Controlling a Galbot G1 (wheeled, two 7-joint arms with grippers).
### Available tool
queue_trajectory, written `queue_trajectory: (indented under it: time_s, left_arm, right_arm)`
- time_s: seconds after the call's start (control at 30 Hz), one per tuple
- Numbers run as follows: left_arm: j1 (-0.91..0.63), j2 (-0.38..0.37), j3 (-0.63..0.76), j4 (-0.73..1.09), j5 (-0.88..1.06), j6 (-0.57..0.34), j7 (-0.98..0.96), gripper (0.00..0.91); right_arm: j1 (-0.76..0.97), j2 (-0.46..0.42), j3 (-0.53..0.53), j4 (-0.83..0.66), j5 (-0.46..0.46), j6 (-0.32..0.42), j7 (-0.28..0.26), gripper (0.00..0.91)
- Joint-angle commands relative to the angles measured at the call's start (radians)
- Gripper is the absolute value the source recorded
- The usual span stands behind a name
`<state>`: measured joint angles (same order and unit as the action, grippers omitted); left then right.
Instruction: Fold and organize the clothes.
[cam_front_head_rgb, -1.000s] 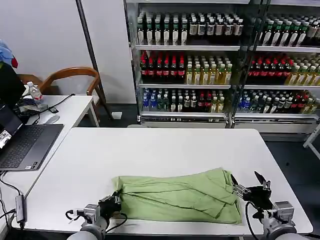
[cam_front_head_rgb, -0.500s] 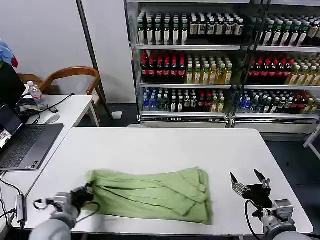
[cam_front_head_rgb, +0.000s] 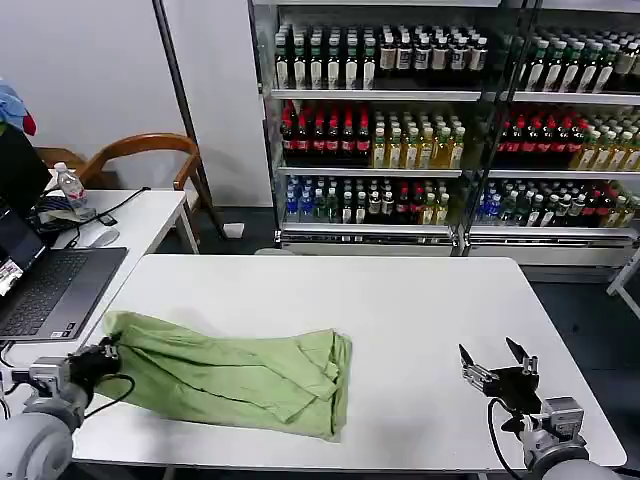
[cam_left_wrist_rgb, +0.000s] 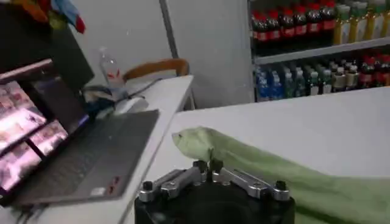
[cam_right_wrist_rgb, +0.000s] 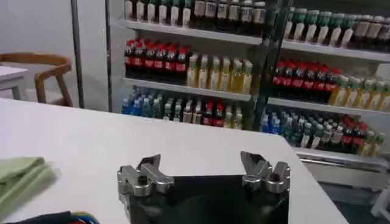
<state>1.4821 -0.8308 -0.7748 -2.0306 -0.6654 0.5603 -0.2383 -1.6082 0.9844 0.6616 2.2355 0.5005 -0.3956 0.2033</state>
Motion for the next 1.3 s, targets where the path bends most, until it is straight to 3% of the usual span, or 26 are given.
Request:
queue_trajectory:
  time_s: [0.03,0.33,0.53,0.8,1.3]
  left_arm:
    - [-0.011,-0.022,-0.003,-0.117,-0.078,0.016,0.024,0.04]
    - [-0.009,-0.113,0.308,-0.261,-0.019,-0.042,0.042,0.04]
    - [-0.089,-0.156,0.456,-0.217,0.022,-0.066,0.046,0.04]
    - [-0.187,-0.233,0.576,-0.137,0.035,-0.07,0.051,0.04]
    - [-0.267,-0.265,0.649,-0.069,0.034,-0.104,0.08,0.04]
  right_arm:
    - [0.0,0.004,0.002,-0.004,-0.002,-0.001,0.001,0.907]
    - [-0.007,0.022,0.007,-0.003,-0.007,-0.004,0.002,0.907]
    - [-0.028,0.026,0.027,0.007,-0.01,-0.002,0.001,0.907]
    - [-0.052,0.027,0.053,0.013,-0.01,-0.001,0.002,0.907]
    - [-0.07,0.042,0.069,0.019,-0.019,-0.002,0.001,0.907]
